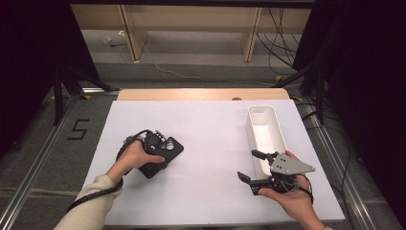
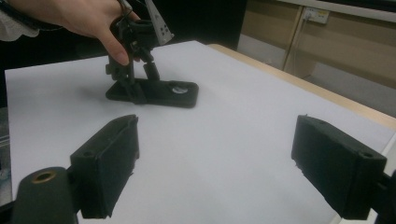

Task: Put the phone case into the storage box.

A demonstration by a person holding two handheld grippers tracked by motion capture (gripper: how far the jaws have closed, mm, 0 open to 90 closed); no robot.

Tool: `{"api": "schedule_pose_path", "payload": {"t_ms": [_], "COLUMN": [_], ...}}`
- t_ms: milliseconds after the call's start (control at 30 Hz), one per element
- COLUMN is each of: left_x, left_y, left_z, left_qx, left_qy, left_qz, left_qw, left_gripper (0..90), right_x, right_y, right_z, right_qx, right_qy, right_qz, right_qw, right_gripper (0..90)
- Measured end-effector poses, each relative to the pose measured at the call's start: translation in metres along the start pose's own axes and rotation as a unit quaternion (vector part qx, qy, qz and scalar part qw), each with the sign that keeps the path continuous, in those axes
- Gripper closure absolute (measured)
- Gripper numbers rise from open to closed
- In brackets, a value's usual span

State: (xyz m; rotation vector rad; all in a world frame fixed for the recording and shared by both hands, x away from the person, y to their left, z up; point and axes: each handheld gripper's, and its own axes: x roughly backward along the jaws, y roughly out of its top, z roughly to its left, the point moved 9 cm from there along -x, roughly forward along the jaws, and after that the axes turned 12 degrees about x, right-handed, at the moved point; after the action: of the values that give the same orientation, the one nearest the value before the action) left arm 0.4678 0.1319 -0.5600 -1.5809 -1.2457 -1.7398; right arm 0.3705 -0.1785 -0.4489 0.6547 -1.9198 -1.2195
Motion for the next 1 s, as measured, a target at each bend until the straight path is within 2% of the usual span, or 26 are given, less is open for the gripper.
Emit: {"api": "schedule_pose_path", "payload": {"t_ms": [1000], "left_x": [0.0015], "left_y": [-0.0005], "left_z": [-0.0015], "left_qx": [0.005], "left_qy": [-0.001], "left_qz": [-0.001], "left_qw": [1.0000], "left_gripper": [14.2], "right_x": [-0.0001], "right_y": [0.0011], "right_z": [0.0010], "right_qx": [0.000], "right_qy": [0.001], "right_qz": [-0.003], "right_qw": [1.0000], "right_gripper": [16.3]}}
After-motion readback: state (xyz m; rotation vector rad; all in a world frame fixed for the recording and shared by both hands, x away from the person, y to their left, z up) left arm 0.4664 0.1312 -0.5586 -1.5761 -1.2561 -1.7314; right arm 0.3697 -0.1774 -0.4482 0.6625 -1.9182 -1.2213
